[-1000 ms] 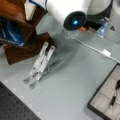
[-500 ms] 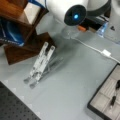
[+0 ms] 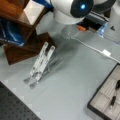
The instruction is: Open the box. Pick up the pen. Place the pen in the box. Pick up the book. Place the book on the shelf.
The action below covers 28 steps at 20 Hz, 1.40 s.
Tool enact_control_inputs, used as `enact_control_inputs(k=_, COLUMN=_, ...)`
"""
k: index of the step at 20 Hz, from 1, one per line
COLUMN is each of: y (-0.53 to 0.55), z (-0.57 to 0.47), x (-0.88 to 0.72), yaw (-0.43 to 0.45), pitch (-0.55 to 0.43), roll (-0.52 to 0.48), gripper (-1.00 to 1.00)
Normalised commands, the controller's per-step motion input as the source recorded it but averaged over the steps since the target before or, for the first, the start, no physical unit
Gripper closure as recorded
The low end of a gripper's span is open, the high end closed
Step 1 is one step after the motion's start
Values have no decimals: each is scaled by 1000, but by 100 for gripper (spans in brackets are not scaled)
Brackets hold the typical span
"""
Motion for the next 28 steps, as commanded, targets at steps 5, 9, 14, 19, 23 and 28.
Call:
enact_control_inputs(k=5, y=435, z=71, x=180, yaw=-80, pitch=-188, roll=307, gripper=-100)
enact_control_inputs(k=9, y=336, z=28, x=271, yaw=-195, pitch=-138, roll=282, gripper=-100)
enact_control_inputs(k=14, y=375, z=27, x=333, yaw=-330, pitch=-150, roll=357, gripper=-100)
enact_control_inputs(k=19, y=307, z=-54, x=353, yaw=-413, pitch=-241, roll=515, gripper=-100)
enact_control_inputs(k=23, y=269, z=-178, x=324, yaw=-426, pitch=-298, roll=600, gripper=-100)
enact_control_inputs(k=28, y=184, z=-176, x=248, yaw=-297, pitch=-208, roll=495, gripper=-100)
